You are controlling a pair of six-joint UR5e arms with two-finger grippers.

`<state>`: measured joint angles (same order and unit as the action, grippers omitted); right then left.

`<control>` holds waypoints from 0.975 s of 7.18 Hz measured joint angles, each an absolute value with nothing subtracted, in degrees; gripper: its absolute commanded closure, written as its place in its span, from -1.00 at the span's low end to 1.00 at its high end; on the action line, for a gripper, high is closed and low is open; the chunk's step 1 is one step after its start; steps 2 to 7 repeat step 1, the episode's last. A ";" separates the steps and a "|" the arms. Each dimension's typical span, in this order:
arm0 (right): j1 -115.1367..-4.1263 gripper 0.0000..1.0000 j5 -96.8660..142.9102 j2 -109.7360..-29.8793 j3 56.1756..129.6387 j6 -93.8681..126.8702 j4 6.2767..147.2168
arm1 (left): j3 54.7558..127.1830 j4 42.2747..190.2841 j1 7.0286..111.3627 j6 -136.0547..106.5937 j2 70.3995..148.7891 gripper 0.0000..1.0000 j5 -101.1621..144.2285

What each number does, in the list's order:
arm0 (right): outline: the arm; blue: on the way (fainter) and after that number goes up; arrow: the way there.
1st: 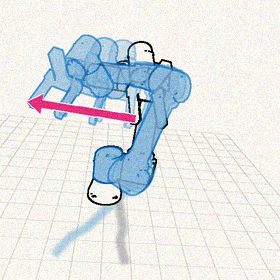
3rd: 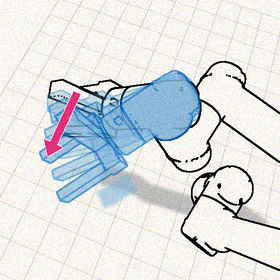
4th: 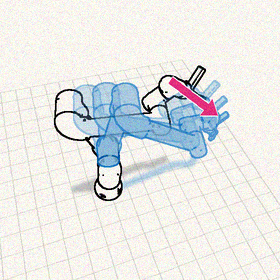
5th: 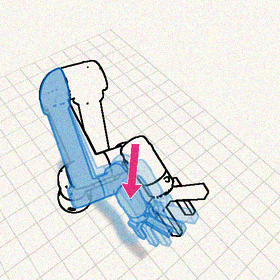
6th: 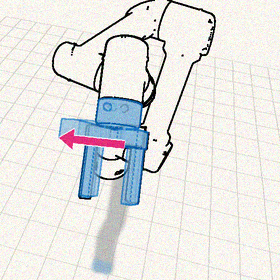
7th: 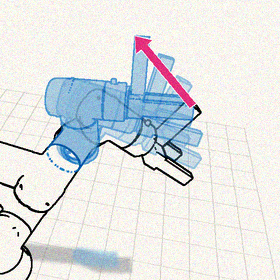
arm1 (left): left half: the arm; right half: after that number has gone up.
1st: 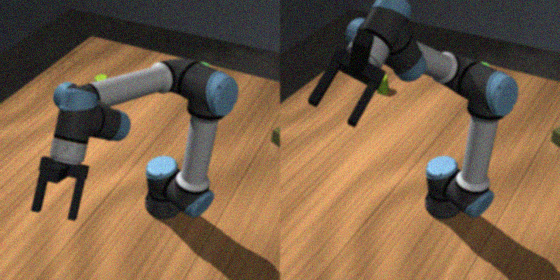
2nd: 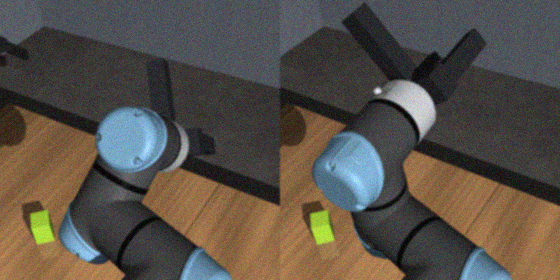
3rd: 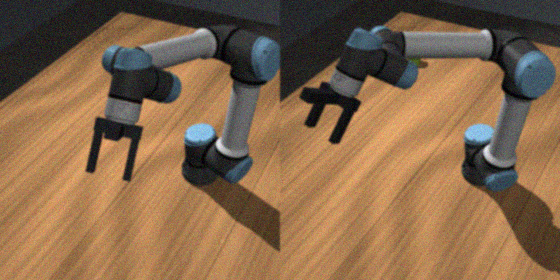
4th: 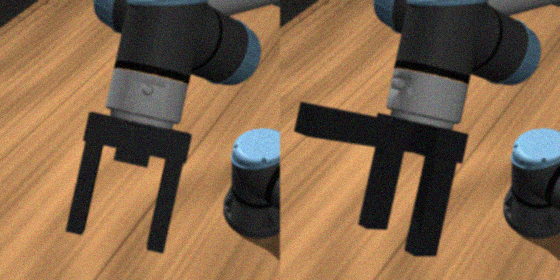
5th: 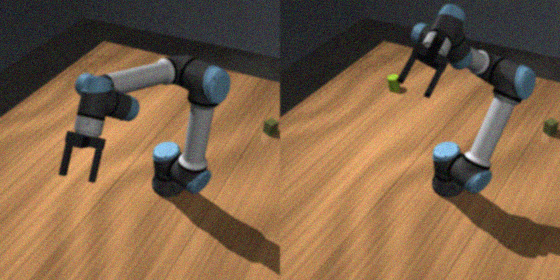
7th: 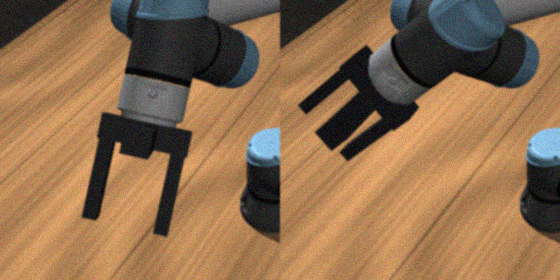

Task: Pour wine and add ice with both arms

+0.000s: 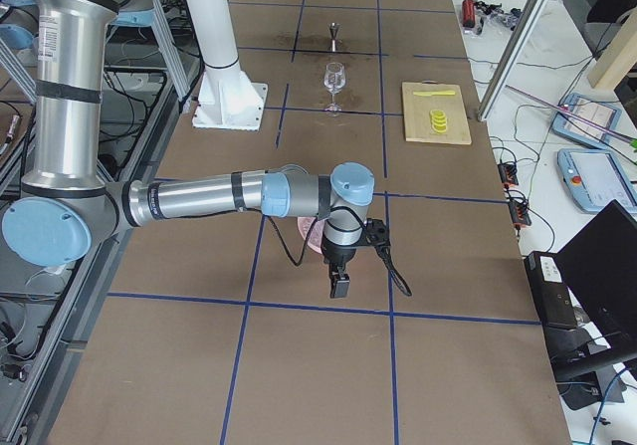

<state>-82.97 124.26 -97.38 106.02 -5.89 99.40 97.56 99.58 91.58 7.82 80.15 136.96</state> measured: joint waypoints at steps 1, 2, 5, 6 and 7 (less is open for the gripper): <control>-82.97 -1.00 124.27 -97.38 106.00 -5.89 99.40 | 97.56 99.58 91.58 7.82 80.15 -1.00 136.99; -82.97 -1.00 124.27 -97.38 106.00 -5.89 99.40 | 97.56 99.58 91.58 7.82 80.15 -1.00 136.99; -82.97 -1.00 124.27 -97.38 106.00 -5.89 99.40 | 97.56 99.58 91.58 7.82 80.15 -1.00 136.99; -82.97 -1.00 124.27 -97.38 106.00 -5.89 99.40 | 97.56 99.58 91.58 7.82 80.15 -1.00 136.99; -82.97 -1.00 124.27 -97.38 106.00 -5.89 99.40 | 97.56 99.58 91.58 7.82 80.15 -1.00 136.99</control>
